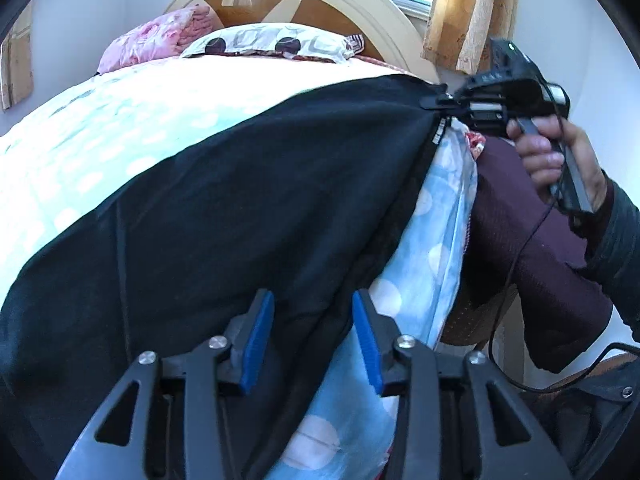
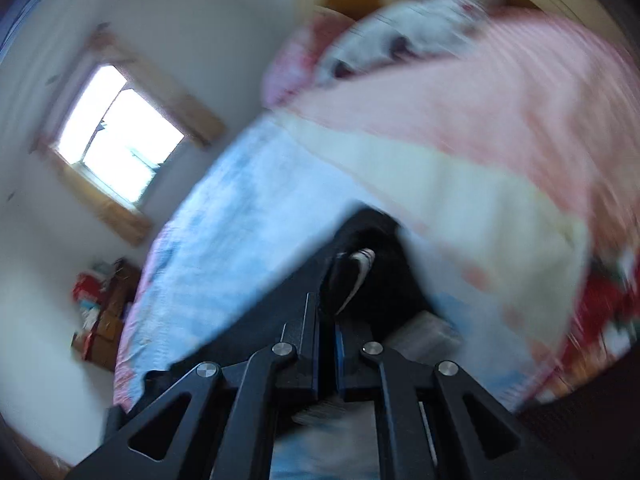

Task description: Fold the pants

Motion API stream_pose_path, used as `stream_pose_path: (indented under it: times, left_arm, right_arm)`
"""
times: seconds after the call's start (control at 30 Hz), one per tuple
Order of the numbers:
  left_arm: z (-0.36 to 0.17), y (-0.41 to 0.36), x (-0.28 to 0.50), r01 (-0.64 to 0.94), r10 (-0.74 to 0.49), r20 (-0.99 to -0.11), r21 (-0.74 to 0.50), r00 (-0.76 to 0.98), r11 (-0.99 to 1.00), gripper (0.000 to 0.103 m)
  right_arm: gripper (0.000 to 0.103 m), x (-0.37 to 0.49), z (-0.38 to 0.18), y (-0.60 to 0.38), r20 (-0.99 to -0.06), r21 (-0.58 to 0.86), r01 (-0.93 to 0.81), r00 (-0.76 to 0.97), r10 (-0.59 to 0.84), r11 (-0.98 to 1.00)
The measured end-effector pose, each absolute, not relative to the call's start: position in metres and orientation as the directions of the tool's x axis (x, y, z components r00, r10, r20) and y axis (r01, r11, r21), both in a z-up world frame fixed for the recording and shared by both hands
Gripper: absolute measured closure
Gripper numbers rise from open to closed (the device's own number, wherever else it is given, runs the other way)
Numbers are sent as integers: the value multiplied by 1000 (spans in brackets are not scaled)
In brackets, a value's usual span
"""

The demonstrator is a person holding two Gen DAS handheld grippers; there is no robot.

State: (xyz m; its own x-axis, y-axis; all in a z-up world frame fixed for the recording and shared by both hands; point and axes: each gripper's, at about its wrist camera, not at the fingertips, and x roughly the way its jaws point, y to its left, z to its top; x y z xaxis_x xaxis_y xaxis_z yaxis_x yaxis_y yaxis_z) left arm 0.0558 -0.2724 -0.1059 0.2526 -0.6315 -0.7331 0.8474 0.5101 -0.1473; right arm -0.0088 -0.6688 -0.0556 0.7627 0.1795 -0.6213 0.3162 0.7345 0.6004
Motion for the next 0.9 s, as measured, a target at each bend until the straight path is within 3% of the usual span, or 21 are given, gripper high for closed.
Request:
stream_pose_path:
  times: [0.07, 0.3, 0.4, 0.43, 0.47, 0.53, 0.63, 0.77, 0.9]
  left_arm:
    - [-107, -274, 54, 856, -619, -744, -125, 254, 501, 61]
    - [-108, -269, 58, 851, -637, -735, -164, 232, 499, 61]
    - [-109, -269, 56, 856, -634, -737, -155, 232, 493, 61]
    - [-109, -268, 56, 856, -636, -736, -156, 232, 493, 61]
    - [-109, -268, 56, 857, -638, -734, -157, 231, 490, 61]
    - [-108, -266, 56, 857, -638, -733, -151, 237, 492, 62]
    - [-107, -264, 58, 850, -636, -730, -147, 251, 505, 72]
    - [-111, -267, 54, 861, -633, -727, -116, 267, 496, 72]
    - [-109, -265, 51, 857, -638, -721, -123, 270, 501, 82]
  right_arm:
    - [97, -20, -60, -671, -589, 637, 295, 782, 203, 712]
    - [96, -26, -58, -671, -616, 627, 311, 759, 211, 714]
    - [90, -30, -47, -670, -641, 583, 324, 747, 176, 745]
    - [83, -35, -42, -669, -657, 549, 344, 741, 138, 762]
    - [67, -41, -35, -671, -671, 508, 374, 737, 84, 776]
    - [54, -49, -24, -677, -685, 457, 426, 729, 3, 781]
    - [54, -62, -8, -692, -645, 459, 464, 760, -75, 757]
    - [54, -58, -10, -694, -618, 519, 426, 786, -20, 741]
    - [54, -44, -22, -684, -628, 534, 412, 778, 21, 738]
